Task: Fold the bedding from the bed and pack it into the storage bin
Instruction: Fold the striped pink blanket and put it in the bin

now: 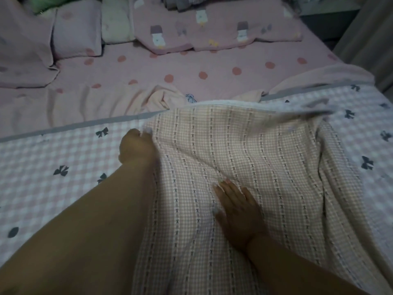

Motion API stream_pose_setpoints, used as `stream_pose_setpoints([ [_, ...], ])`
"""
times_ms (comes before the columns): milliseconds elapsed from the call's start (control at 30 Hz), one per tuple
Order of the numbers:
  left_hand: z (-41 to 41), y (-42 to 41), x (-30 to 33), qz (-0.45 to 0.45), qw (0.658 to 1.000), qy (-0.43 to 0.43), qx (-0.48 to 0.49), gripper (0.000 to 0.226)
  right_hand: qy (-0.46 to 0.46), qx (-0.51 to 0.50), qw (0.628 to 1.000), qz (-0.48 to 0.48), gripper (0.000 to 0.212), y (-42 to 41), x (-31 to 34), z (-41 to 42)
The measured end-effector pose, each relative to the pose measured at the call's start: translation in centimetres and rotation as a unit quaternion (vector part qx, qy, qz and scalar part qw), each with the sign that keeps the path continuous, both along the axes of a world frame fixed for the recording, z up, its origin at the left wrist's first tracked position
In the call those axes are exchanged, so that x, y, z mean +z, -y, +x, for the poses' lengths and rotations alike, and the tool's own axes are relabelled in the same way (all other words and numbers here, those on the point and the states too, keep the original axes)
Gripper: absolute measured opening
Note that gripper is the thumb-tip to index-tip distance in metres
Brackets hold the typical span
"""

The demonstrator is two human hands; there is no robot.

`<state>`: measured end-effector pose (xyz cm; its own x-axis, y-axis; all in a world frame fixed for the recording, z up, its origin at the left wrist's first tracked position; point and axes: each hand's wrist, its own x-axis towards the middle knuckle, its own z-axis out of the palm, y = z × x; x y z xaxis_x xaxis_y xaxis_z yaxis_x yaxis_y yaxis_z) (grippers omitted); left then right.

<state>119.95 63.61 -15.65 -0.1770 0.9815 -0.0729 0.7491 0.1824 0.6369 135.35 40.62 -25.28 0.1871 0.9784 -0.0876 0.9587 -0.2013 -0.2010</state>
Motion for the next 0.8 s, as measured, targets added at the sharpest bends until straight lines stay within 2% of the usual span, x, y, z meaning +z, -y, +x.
stream_pose_setpoints([
  [33, 0.2, 0.2, -0.3, 0.003, 0.999, -0.036, 0.01, 0.033, 0.002, 0.0, 1.0, 0.003, 0.06, 0.0, 0.0, 0.1],
  [100, 1.5, 1.5, -0.5, 0.077, 0.987, -0.139, 0.002, 0.032, 0.006, 0.002, 1.0, 0.005, 0.06, -0.2, 0.1, 0.0],
  [133, 2.2, 2.6, -0.4, 0.137, 0.976, -0.168, -0.031, 0.035, 0.009, 0.004, 1.0, 0.007, 0.059, -0.2, 0.1, 0.1],
  [200, 3.3, 6.0, -0.8, 0.242, 0.941, -0.182, -0.155, 0.04, 0.011, 0.009, 1.0, 0.013, 0.059, -0.2, 0.0, 0.2],
  [233, 3.4, 8.4, -1.4, 0.256, 0.924, -0.182, -0.22, 0.041, 0.012, 0.011, 1.0, 0.017, 0.059, -0.2, 0.0, 0.2],
  [300, 2.4, 14.1, -3.0, 0.207, 0.911, -0.186, -0.303, 0.047, 0.02, 0.012, 1.0, 0.02, 0.058, -0.1, 0.0, 0.2],
  [433, -1.9, 21.6, -6.2, 0.066, 0.904, -0.241, -0.347, 0.058, 0.015, 0.001, 1.0, 0.021, 0.061, -0.1, 0.3, 0.1],
  [667, -2.5, 21.8, -8.6, 0.043, 0.913, -0.242, -0.327, 0.063, 0.011, -0.002, 1.0, 0.002, 0.067, -0.3, 0.2, 0.1],
  [733, -2.5, 21.7, -9.0, 0.05, 0.915, -0.242, -0.32, 0.063, -0.003, 0.009, 1.0, -0.002, 0.073, -0.4, 0.5, 0.1],
  [800, -2.5, 21.4, -9.3, 0.065, 0.919, -0.243, -0.303, 0.063, -0.039, 0.013, 0.999, -0.022, 0.07, -0.6, 1.0, 0.2],
])
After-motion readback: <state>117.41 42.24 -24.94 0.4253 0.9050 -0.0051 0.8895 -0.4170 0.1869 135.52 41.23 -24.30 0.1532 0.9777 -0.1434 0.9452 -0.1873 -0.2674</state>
